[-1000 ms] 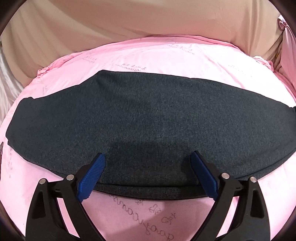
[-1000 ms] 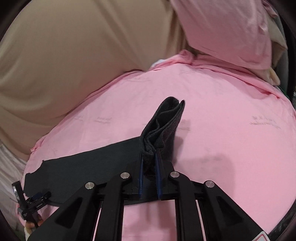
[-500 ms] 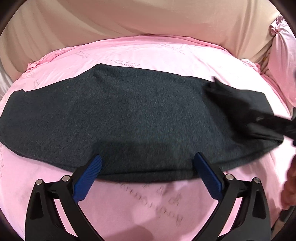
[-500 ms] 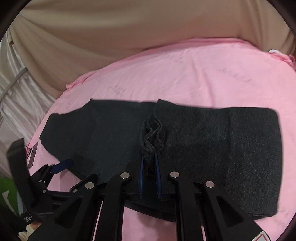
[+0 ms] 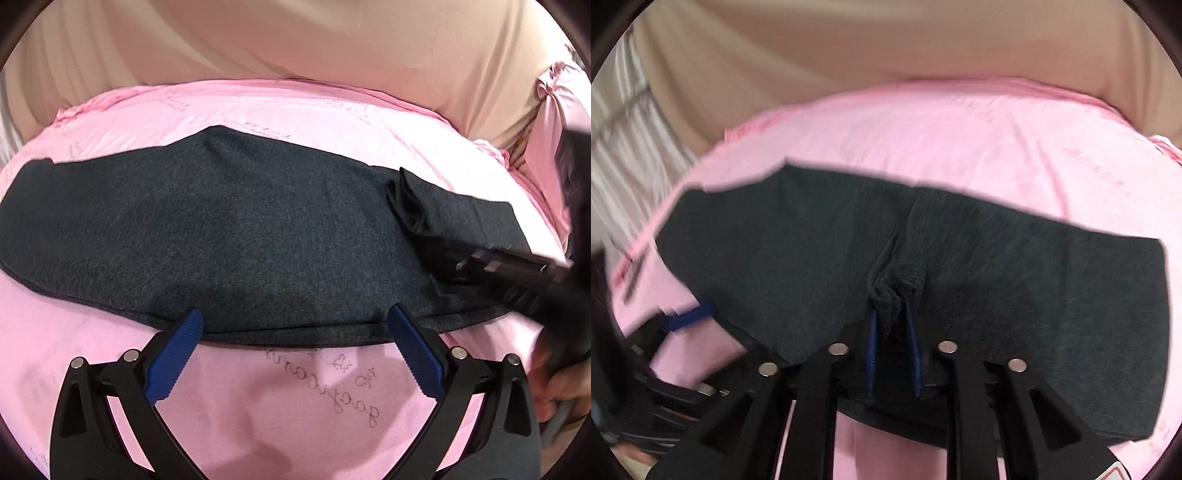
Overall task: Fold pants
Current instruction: 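Fold the leg end over the pants with the right gripper and release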
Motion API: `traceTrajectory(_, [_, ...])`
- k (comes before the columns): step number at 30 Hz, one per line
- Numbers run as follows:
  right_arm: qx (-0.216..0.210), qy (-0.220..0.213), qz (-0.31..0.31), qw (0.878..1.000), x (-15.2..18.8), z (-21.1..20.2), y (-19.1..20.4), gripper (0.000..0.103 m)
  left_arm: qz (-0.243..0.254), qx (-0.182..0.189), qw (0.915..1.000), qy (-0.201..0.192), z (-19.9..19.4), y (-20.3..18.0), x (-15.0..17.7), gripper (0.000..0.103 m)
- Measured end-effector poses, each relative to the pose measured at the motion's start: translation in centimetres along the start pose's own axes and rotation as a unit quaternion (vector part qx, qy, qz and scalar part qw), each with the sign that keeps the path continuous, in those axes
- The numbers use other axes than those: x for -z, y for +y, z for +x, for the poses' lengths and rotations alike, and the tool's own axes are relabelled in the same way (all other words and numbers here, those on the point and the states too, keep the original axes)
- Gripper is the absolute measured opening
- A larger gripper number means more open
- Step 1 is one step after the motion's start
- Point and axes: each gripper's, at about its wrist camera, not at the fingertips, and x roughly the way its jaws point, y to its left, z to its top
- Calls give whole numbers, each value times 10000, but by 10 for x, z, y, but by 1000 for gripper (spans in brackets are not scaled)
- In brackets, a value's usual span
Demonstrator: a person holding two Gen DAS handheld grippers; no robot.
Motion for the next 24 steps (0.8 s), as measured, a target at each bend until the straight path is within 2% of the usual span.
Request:
traceTrajectory(2, [-191, -148, 11, 9997, 1, -18, 0, 41, -38, -15, 10000, -1, -3, 7, 2, 98])
traceTrajectory(4, [-198, -537, 157, 9982, 7, -54, -16, 50, -14, -104, 9999, -45, -9, 14, 5, 98])
traceTrajectory(7, [141, -913, 816, 9924, 24, -101, -68, 57, -136, -74, 9997, -166, -18, 27, 9, 98])
traceTrajectory(10, [450, -870, 1812, 9786, 54, -125, -137, 58, -409, -65, 9988, -275, -21, 37, 8, 98])
traceTrajectory(12, [220, -800, 2485, 9651, 75, -125, -174, 59, -548, -42, 9982, -252, -19, 41, 7, 98])
traceTrajectory(16, [-212, -580, 2826, 9572, 92, -101, -195, 59, -582, -257, 9977, -253, -16, 37, 7, 98])
traceTrajectory(17, [-203, -701, 2775, 9580, 93, -101, -192, 60, -526, -351, 9977, -226, -15, 35, 7, 98])
traceTrajectory(18, [-190, -699, 2674, 9609, 93, -102, -191, 59, -493, -417, 9977, -214, -15, 33, 7, 98])
traceTrajectory(20, [-414, -591, 2577, 9635, 90, -94, -182, 38, -439, -534, 9974, -206, -13, 30, 7, 98])
traceTrajectory(21, [-288, -579, 2520, 9656, 88, -92, -177, 38, -437, -578, 9972, -196, -13, 30, 7, 98])
traceTrajectory(22, [-177, -532, 2362, 9701, 84, -91, -173, 31, -446, -637, 9968, -181, -12, 29, 7, 98])
traceTrajectory(23, [-180, -544, 2313, 9712, 82, -92, -171, 18, -465, -690, 9964, -172, -12, 29, 6, 98])
traceTrajectory(24, [-171, -541, 2284, 9719, 81, -94, -170, 16, -492, -782, 9956, -166, -12, 29, 5, 98])
